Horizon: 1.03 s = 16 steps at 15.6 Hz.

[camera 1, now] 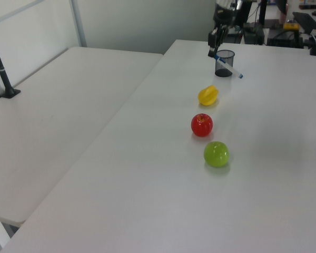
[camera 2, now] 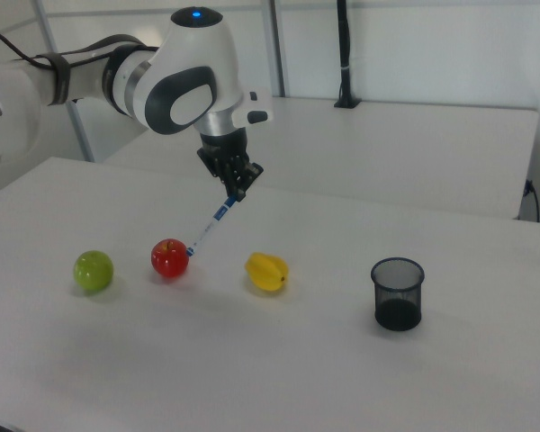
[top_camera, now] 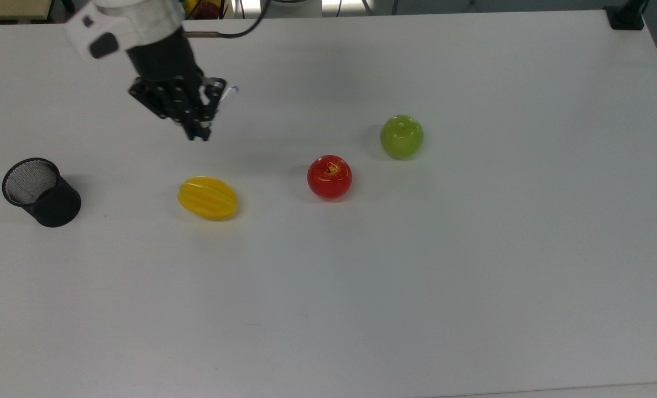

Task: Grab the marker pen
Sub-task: 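Carry the marker over the table beside the red apple and lower it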

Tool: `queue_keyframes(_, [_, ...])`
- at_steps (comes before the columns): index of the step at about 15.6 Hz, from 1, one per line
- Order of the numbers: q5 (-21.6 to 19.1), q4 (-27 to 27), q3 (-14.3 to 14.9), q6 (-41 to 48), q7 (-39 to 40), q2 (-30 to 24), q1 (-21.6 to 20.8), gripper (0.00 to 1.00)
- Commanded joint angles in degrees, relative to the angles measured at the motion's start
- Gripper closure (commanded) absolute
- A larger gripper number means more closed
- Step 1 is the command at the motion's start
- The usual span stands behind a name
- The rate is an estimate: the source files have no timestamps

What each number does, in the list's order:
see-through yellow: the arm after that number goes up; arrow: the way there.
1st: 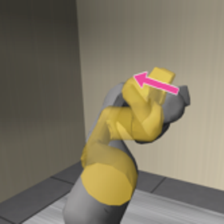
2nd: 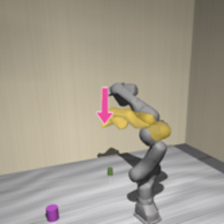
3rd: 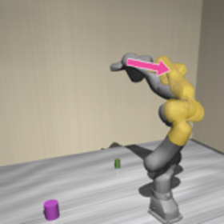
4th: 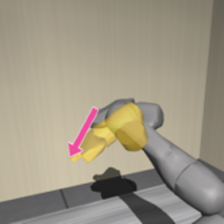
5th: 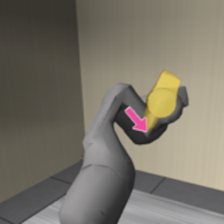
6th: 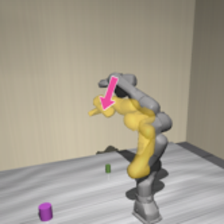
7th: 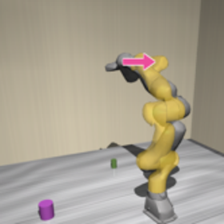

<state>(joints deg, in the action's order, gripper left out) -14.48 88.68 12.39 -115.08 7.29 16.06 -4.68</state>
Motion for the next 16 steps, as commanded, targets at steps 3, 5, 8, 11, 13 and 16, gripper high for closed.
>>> queue_keyframes(3, [1.9,1.7,0.5,4.4,5.8,2.5,-6.3,0.90])
queue_keyframes(5, [3.5,1.3,0.5,3.6,5.5,5.8,-8.0,0.90])
queue_keyframes(8, [5.4,-0.2,0.4,3.0,6.2,8.6,-8.2,0.90])
queue_keyframes(11, [6.3,3.7,-1.7,6.4,8.5,6.7,-7.9,0.90])
queue_keyframes(13, [6.4,7.5,-2.0,8.5,9.1,4.1,-7.6,0.90])
queue_keyframes(16, [6.4,14.6,-4.5,8.6,9.5,-1.4,-4.8,0.90])
